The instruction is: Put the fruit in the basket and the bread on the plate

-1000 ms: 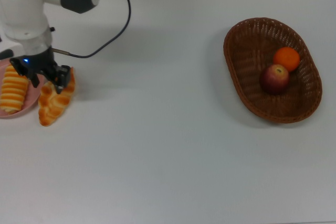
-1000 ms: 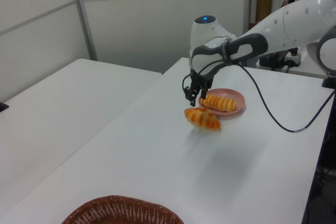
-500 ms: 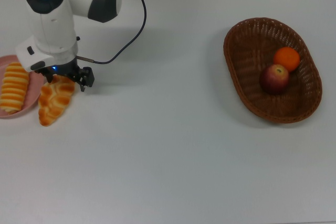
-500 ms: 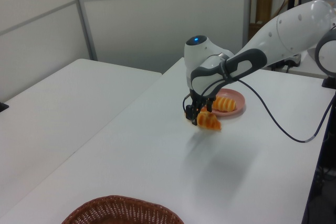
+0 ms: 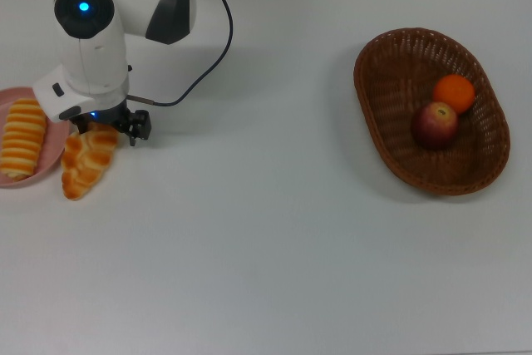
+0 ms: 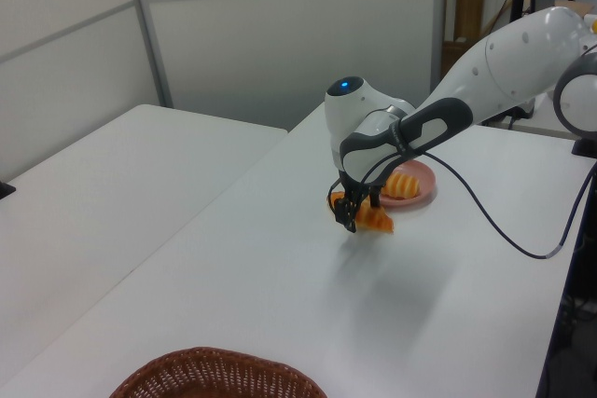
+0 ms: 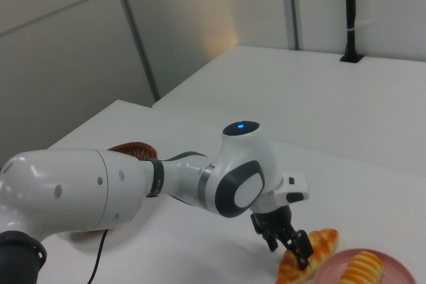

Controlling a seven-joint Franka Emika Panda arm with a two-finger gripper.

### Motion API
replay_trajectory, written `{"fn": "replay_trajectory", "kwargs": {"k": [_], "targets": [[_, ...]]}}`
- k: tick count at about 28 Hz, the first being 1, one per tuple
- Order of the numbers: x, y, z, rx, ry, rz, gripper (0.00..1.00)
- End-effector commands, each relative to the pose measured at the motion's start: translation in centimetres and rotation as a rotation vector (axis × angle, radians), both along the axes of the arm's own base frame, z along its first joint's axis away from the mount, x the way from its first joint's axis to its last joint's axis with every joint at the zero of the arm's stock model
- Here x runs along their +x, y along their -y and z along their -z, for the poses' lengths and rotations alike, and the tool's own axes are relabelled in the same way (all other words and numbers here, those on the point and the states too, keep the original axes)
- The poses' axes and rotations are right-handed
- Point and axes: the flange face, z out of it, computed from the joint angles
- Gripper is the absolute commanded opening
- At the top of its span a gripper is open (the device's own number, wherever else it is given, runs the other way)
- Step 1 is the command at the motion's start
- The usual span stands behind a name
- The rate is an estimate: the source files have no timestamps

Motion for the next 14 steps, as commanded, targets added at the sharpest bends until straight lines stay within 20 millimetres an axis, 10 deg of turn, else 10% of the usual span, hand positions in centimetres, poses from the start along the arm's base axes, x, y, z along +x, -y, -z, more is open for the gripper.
{"fn": "replay_trajectory", "kwargs": {"k": [1,4,14], "targets": [[0.0,1.4,-0.1,-0.021,0.033,0.016,0.42],[0.1,2.3,-0.3,-0.021,0.053,0.02,0.0],[0.7,2.6,-1.6,-0.013,0.08,0.033,0.0]]}}
